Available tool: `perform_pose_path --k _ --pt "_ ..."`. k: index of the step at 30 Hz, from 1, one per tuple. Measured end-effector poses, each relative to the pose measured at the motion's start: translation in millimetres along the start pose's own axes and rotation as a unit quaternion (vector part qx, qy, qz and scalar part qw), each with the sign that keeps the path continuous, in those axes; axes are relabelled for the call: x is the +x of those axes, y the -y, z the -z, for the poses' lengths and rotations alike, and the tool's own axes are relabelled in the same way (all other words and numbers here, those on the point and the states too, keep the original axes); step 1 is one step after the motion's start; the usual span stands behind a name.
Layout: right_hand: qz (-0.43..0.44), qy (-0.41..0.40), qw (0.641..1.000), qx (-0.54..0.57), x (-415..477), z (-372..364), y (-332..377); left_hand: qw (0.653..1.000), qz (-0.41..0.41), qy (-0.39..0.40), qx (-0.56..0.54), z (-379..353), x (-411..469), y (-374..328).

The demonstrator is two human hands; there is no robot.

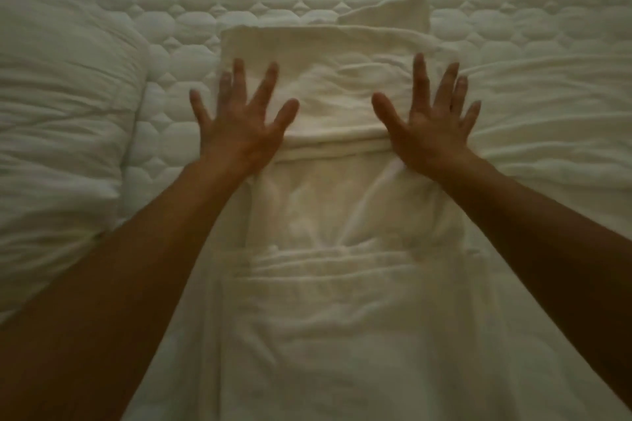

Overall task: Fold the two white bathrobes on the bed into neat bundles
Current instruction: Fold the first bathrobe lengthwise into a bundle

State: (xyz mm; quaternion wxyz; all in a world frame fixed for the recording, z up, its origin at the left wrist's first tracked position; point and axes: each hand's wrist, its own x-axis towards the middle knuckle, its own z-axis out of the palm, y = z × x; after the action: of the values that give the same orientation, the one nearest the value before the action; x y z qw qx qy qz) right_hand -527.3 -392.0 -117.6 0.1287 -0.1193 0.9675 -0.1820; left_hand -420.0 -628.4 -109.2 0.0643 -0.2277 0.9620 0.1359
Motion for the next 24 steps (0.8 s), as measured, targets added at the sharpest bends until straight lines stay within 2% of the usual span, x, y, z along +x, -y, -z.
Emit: perform_pose_path --k 2,3,5,7,11,14,18,24 --pt "-0.008 -0.042 0.993 0.108 -63 12 -18 0.984 0.068 -0.084 -0.141 -1 -68 7" --pt "-0.039 -0.047 0.985 0.159 -100 19 -31 0.965 0.124 -0.079 -0.218 -2 -108 13" --pt "-0.140 -0.011 0.964 0.225 -174 30 -62 0.916 0.234 0.008 -0.325 0 -188 23" --pt "-0.221 0.068 0.945 0.233 -233 35 -82 0.880 0.288 0.096 -0.365 -4 -246 27" --pt "-0.284 0.200 0.902 0.256 -299 26 -104 0.831 0.300 0.181 -0.431 -25 -313 22" --pt "-0.271 0.246 0.877 0.310 -322 28 -109 0.841 0.291 0.172 -0.422 -34 -338 24" --pt "-0.261 0.260 0.845 0.388 -340 23 -118 0.807 0.295 0.165 -0.484 -37 -354 29" --pt "-0.236 0.195 0.846 0.437 -374 12 -123 0.798 0.251 0.142 -0.530 -45 -383 30"
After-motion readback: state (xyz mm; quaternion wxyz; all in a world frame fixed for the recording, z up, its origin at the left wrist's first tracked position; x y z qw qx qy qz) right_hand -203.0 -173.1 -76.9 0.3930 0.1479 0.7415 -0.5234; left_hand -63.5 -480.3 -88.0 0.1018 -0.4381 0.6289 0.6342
